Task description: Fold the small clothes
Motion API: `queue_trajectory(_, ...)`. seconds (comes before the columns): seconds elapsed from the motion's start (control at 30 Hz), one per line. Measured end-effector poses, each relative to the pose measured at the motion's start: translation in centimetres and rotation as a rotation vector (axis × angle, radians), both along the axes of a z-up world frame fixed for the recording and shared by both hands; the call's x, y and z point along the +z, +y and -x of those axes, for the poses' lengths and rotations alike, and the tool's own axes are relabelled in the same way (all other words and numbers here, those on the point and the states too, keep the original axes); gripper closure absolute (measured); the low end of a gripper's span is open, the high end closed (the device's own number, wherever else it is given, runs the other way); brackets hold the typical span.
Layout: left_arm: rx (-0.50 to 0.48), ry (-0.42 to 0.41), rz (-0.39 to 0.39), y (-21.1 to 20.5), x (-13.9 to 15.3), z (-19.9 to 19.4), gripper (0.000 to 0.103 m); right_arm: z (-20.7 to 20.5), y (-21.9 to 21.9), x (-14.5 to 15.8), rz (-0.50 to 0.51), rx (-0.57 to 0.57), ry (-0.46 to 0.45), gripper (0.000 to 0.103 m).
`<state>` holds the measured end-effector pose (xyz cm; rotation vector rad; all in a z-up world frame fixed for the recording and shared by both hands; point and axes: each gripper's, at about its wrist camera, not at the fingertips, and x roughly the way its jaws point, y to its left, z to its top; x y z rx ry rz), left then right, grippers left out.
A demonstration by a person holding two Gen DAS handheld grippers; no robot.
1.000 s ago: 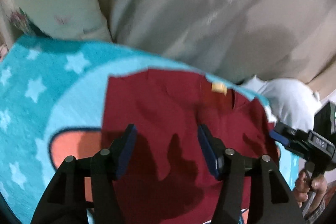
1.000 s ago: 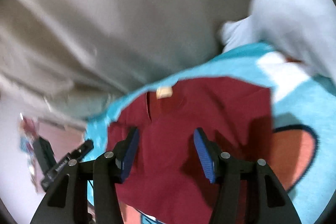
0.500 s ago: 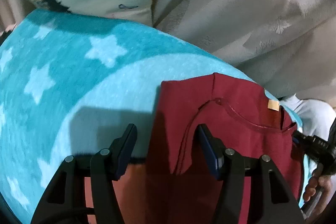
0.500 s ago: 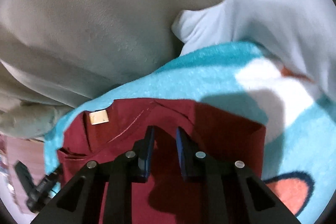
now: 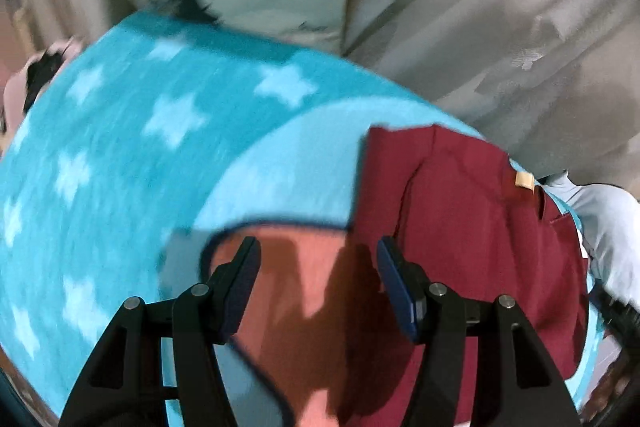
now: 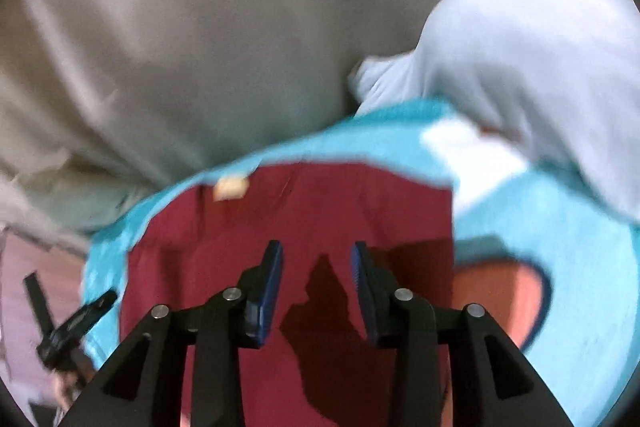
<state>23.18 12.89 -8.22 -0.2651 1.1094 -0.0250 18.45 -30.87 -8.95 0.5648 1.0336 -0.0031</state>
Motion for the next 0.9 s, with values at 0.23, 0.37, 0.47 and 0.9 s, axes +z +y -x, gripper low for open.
queue_trajectory(0.23,0.054,0.043,-0.001,0.1,-3.1,2.6,0.059,1.8,-1.1,-2.6,-0.002,0.061,0.067,0.07)
queue_trajectory(0.37,0.079,0.053,0.115,1.2,-3.0,3.5,0.074,1.4,2.7,1.6,0.172,0.145,0.012,0.063)
queue_trajectory(0.47,0.101,0.051,0.191,2.1,-3.0,4.5,0.074,-0.3,7.6,3.5,0.167,0.285,-0.029,0.062)
queue_trajectory(0.9,-0.042,0.037,0.414,0.8,-4.3,4.5,0.059,-11.1,29.2,-1.4,0.177,0.624,0.175,0.05)
